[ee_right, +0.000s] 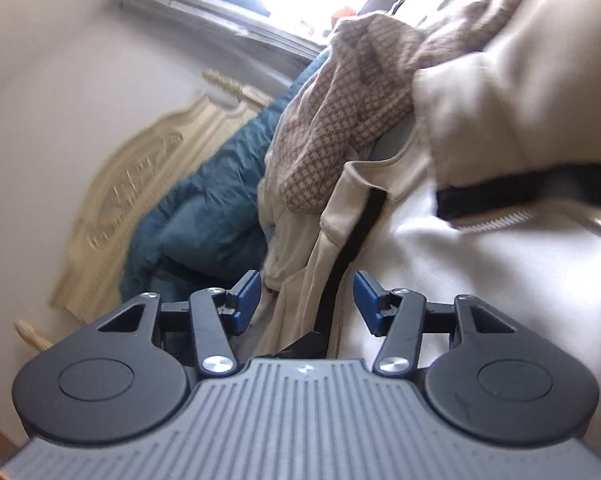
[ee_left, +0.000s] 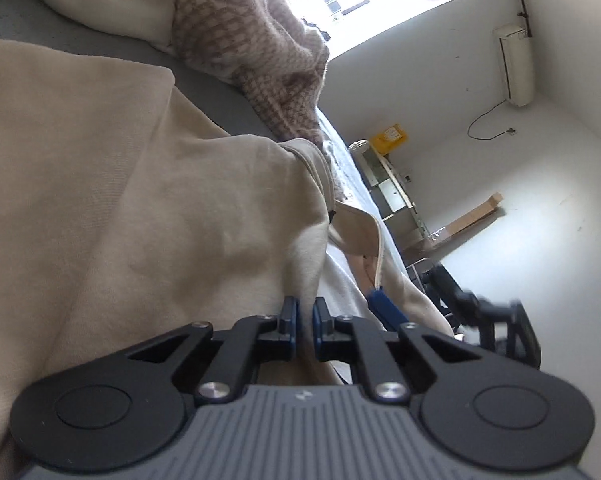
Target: Fold clothes
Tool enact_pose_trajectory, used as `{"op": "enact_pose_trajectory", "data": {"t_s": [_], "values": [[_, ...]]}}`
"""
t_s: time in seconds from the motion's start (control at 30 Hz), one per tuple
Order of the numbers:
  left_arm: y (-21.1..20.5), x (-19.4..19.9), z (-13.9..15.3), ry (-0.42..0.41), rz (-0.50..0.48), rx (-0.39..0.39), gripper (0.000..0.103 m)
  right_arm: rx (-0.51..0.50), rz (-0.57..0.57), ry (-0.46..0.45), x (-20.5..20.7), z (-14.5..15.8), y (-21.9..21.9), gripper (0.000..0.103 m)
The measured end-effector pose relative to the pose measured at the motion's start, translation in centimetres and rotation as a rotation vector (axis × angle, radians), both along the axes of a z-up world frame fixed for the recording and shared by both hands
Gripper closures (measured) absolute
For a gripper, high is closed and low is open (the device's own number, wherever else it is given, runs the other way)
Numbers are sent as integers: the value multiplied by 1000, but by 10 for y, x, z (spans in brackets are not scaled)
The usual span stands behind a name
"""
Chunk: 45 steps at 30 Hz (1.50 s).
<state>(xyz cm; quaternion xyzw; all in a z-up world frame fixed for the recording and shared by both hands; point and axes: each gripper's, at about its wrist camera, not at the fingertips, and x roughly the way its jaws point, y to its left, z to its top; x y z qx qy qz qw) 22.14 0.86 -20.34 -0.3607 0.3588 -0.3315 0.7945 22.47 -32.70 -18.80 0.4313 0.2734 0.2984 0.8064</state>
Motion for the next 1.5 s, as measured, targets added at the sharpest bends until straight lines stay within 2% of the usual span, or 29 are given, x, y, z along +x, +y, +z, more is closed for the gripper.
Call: {"op": "enact_pose_trajectory", "data": {"t_s": [0.1, 0.2, 0.3, 0.4, 0.5, 0.67, 0.73, 0.83, 0.87, 0.9, 1.0, 1.1, 1.17, 1.27, 1.33, 1.43, 1.5], "values": [[0, -1, 1, -15, -2, 0, 94, -82, 2, 16, 19, 10, 21, 51], [-3, -4, 4, -37, -1, 27, 95, -162, -87, 67, 40, 13, 28, 51], [-3, -6, 4, -50, -1, 37, 95, -175, -160, 109, 59, 11, 28, 51], [-2, -8, 5, -58, -2, 35, 95, -172, -186, 122, 74, 7, 26, 49], [0, -9, 5, -64, -5, 27, 95, -102, -149, 157, 86, -4, 20, 49], [-1, -5, 4, -76, -13, 2, 95, 25, 10, 115, 87, -7, 18, 48], [-2, -3, 5, -85, -13, -7, 95, -1, 33, 103, 87, -6, 22, 48], [-2, -3, 6, -84, -13, -4, 95, -23, 27, 58, 83, -4, 24, 54], [-2, -3, 6, -84, -14, -4, 95, -27, 33, 48, 83, -3, 26, 62], [-2, -3, 7, -87, -15, -3, 95, -46, 38, 36, 82, -1, 29, 75], [-1, -5, 7, -97, -22, -5, 95, -206, 44, -21, 80, 15, 41, 88], [1, -6, 8, -106, -25, -16, 84, -370, 22, -106, 71, 37, 51, 92], [3, -8, 10, -122, -17, -25, 72, -438, 0, -152, 64, 54, 53, 94], [5, -12, 17, -158, 0, -20, 58, -556, -20, -194, 56, 76, 53, 95], [2, -15, 28, -204, 15, 43, 57, -636, -17, -201, 57, 84, 59, 95], [-10, -20, 51, -288, 45, 231, 57, -754, -6, -203, 60, 92, 70, 95], [-23, -18, 62, -313, 52, 347, 56, -833, 2, -204, 62, 98, 78, 96]]}}
